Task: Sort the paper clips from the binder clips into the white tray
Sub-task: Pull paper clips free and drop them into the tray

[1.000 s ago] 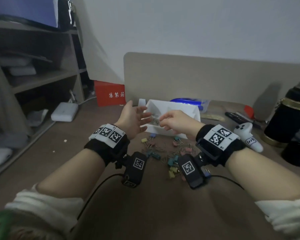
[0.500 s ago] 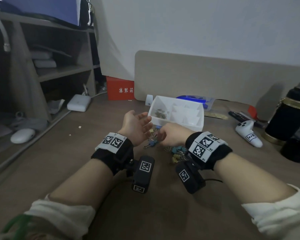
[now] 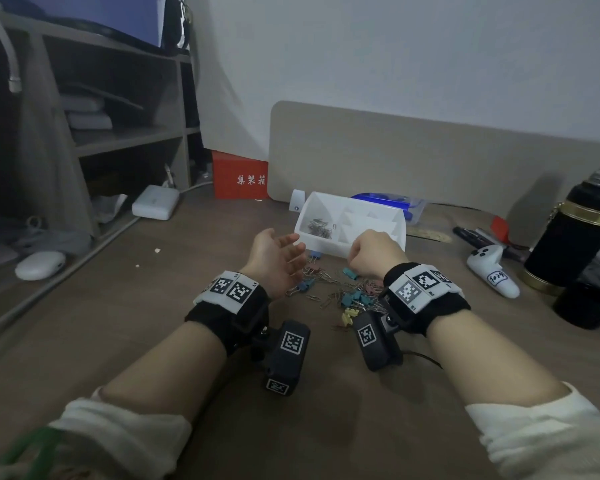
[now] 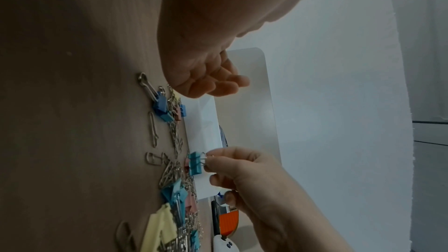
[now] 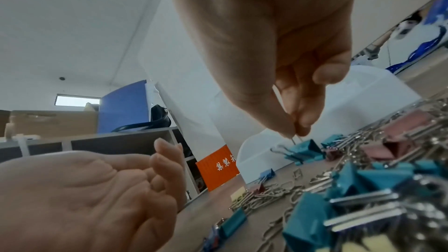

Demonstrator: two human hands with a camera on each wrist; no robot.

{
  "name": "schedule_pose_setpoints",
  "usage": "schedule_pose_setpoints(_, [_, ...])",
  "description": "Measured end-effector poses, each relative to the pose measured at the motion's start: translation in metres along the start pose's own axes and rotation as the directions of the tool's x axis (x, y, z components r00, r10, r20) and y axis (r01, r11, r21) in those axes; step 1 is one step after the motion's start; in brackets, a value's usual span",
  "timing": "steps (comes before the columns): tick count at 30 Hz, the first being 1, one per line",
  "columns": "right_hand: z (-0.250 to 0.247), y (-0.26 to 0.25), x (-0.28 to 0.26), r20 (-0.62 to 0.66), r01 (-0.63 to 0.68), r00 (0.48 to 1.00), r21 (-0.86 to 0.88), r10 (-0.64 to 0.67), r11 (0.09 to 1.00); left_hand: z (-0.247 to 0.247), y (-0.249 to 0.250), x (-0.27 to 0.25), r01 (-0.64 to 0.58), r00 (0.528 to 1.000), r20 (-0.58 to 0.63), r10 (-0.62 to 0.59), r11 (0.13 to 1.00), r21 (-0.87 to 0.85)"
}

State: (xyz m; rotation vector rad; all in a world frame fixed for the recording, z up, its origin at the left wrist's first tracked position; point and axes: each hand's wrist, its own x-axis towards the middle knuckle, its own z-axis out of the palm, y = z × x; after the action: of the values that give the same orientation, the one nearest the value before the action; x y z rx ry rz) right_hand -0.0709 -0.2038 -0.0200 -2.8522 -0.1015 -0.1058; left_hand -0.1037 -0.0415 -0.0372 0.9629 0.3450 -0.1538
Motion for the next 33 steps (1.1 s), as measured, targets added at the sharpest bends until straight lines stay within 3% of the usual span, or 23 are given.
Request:
schedule_pose_setpoints(5, [-0.001,-0.001,0.003,-0.059,-0.031,0.998,-0.118,0.024,0.992,-0.002,-0.002,0.001,0.001,1.0,-0.014,-0.001,1.0,0.009])
schedule_pose_setpoints(8, [-0.001,-0.006,0.004,-0.053,0.063,0.996,-0.177,-0.073,0.982,-0.003,-0.003,0.003,0.003,1.0,-0.019,-0.003,1.0,0.013])
schedule_pose_setpoints(12, [0.008,-0.017,0.002,0.162,0.222,0.963,-0.031,-0.214,0.975,-0.004,-0.004,0.005,-0.002,0.999,-0.047,0.003,0.999,0.034])
schedule_pose_setpoints(18, [0.02,-0.022,-0.003,0.437,0.209,0.883,-0.038,-0.172,0.977,-0.005,-0.005,0.007,0.01,0.998,-0.068,-0.005,0.997,0.074])
schedule_pose_setpoints(23, [0.027,-0.018,-0.007,0.393,0.131,0.912,-0.011,-0.116,0.991,-0.004,-0.006,0.008,0.016,0.998,-0.056,-0.011,0.995,0.095])
schedule_pose_setpoints(33, [0.031,-0.009,-0.011,0.251,0.182,0.951,0.006,-0.178,0.983,-0.004,-0.007,0.012,0.006,0.998,-0.069,0.0,0.996,0.086])
